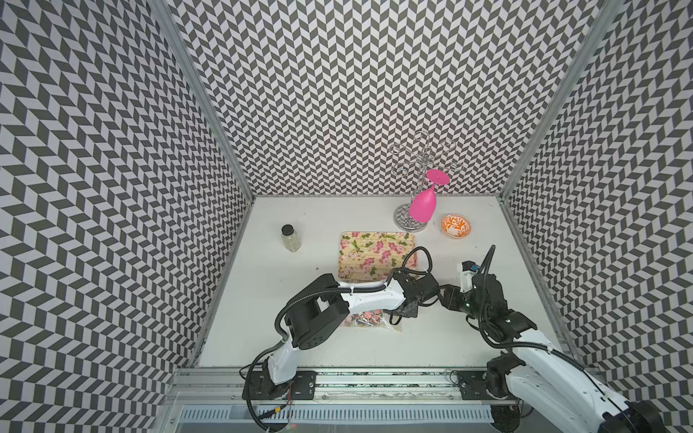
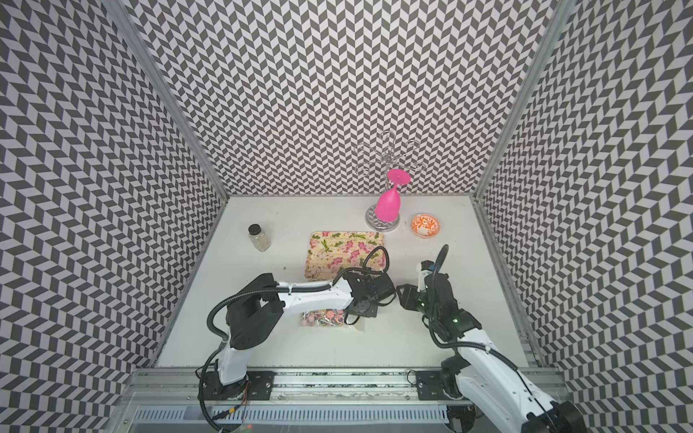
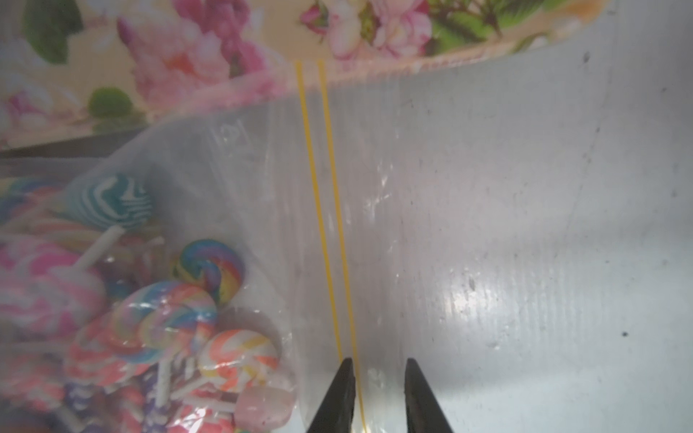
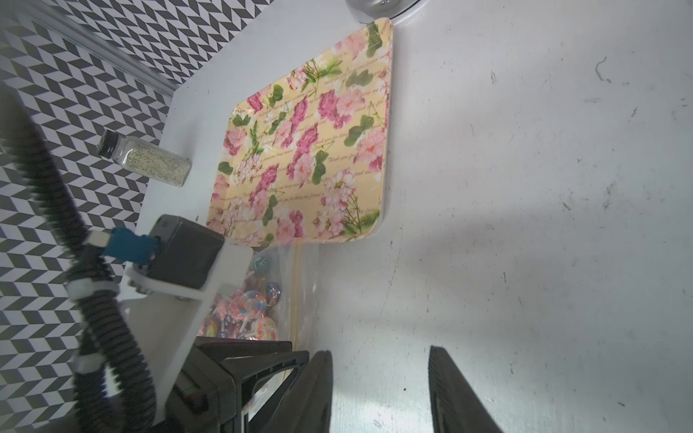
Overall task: Pour candies out of the ziploc bag
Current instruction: Open the ziploc bag at the center of the board.
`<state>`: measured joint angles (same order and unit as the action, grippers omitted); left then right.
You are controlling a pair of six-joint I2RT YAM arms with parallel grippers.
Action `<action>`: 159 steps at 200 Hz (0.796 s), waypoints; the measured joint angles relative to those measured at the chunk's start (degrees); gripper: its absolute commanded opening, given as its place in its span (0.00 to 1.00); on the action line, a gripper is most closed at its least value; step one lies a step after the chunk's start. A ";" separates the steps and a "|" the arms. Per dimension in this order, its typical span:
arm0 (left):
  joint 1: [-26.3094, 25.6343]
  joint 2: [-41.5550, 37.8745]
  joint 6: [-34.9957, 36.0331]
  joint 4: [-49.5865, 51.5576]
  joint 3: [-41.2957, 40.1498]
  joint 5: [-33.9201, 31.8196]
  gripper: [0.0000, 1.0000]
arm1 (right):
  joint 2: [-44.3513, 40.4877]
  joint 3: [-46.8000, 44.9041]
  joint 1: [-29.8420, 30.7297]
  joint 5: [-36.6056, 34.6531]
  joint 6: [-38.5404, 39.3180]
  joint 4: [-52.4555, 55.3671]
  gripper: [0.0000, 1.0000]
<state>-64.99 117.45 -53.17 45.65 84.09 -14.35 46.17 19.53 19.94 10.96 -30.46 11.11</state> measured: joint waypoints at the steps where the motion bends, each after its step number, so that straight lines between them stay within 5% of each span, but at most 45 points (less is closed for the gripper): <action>1: -0.02 0.02 -0.02 0.02 0.04 0.00 0.21 | 0.00 0.00 0.00 -0.02 0.00 0.00 0.44; 159: -0.28 0.17 0.15 0.04 -0.74 -1.20 0.00 | 0.02 0.00 -0.02 0.87 0.20 -0.04 0.44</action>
<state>-65.28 117.62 -53.01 45.69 83.35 -15.55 46.19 19.53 19.92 11.84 -30.26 11.07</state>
